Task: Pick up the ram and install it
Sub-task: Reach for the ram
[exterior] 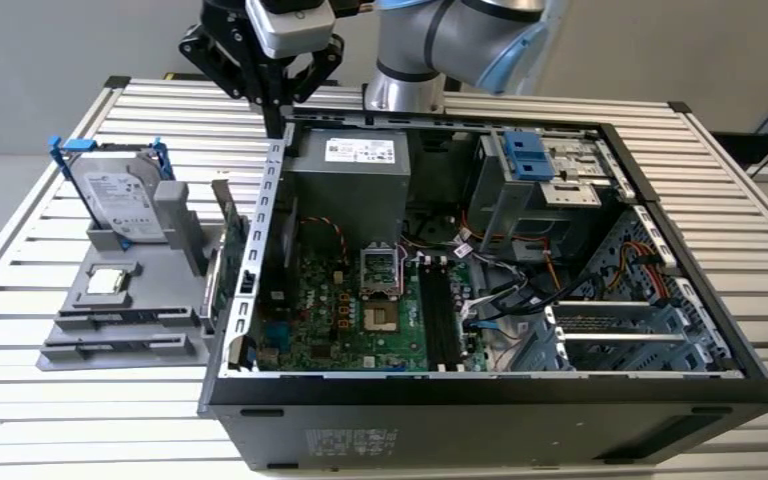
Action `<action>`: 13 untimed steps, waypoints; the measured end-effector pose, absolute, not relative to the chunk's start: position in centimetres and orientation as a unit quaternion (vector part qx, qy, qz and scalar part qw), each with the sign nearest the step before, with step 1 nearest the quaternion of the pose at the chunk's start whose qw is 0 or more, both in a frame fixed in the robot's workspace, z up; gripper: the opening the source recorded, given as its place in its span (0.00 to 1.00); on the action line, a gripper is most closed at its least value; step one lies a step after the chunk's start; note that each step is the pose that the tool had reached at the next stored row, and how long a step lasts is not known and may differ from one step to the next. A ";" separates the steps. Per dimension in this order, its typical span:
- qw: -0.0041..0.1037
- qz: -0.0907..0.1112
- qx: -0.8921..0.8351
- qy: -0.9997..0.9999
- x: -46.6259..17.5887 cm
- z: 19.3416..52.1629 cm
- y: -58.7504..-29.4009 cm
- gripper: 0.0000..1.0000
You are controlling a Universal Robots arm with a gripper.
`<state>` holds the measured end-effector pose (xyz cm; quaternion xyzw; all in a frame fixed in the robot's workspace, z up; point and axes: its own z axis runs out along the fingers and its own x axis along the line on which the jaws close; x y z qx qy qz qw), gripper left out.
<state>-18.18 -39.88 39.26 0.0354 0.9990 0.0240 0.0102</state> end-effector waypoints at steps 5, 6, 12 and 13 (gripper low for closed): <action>0.010 0.024 0.035 0.999 -18.4 39.3 -39.9 0.00; 0.010 0.024 0.035 0.999 -18.4 39.3 -39.9 0.00; 0.010 0.024 0.035 0.999 -18.6 39.3 -39.9 0.00; 0.010 0.024 0.035 0.999 -18.7 39.3 -39.9 0.00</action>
